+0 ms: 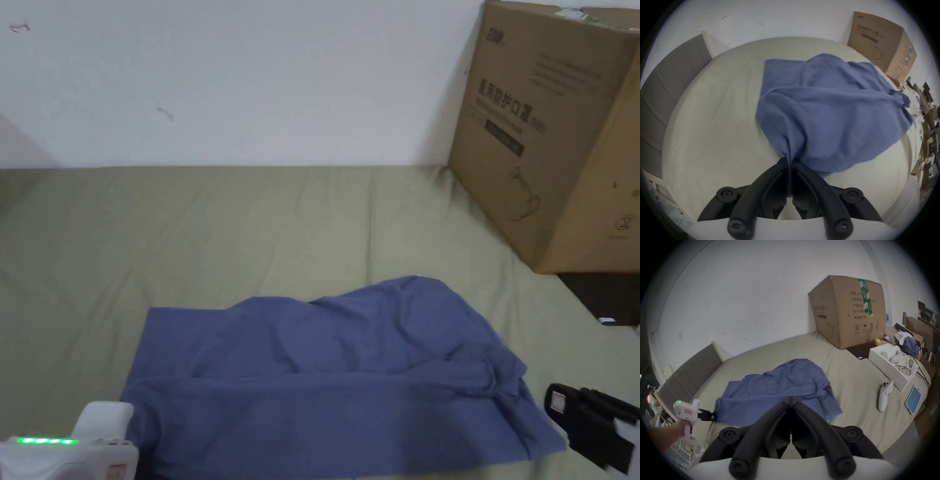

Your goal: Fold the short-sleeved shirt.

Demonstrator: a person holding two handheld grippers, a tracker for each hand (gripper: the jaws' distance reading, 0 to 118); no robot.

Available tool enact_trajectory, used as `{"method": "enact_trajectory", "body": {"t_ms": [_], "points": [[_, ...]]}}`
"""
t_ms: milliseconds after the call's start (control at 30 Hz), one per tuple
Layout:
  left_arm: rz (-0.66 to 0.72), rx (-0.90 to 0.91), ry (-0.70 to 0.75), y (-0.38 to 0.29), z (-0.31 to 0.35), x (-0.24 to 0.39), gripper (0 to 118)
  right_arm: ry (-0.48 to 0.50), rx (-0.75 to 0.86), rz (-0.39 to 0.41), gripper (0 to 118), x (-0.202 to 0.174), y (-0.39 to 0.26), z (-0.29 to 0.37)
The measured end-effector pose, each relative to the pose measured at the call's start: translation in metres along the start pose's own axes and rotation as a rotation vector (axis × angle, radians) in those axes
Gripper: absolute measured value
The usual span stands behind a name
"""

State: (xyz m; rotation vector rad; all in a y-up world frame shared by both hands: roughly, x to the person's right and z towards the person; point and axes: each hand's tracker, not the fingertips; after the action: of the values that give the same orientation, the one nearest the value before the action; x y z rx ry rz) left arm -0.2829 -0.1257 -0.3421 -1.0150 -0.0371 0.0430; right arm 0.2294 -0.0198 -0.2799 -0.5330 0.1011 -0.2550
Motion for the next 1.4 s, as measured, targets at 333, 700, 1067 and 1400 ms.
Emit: {"method": "enact_trajectory", "body": {"t_ms": [333, 700, 1067, 1400], "points": [[0.034, 0.055, -0.004, 0.018, 0.034, -0.013, 2, -0.034, -0.543, -0.115, 117, 0.082, 0.011, -0.136], [0.041, 0.002, 0.013, 0.017, 0.018, -0.017, 2, -0.229, -0.634, -0.106, 29, 0.107, -0.001, -0.182], [0.071, -0.019, -0.010, 0.014, 0.056, -0.040, 2, -0.063, -0.589, -0.138, 2, 0.104, 0.021, -0.092], [0.101, -0.099, -0.108, -0.081, 0.111, -0.057, 2, -0.006, -0.648, -0.189, 2, 0.111, -0.041, -0.003]]}}
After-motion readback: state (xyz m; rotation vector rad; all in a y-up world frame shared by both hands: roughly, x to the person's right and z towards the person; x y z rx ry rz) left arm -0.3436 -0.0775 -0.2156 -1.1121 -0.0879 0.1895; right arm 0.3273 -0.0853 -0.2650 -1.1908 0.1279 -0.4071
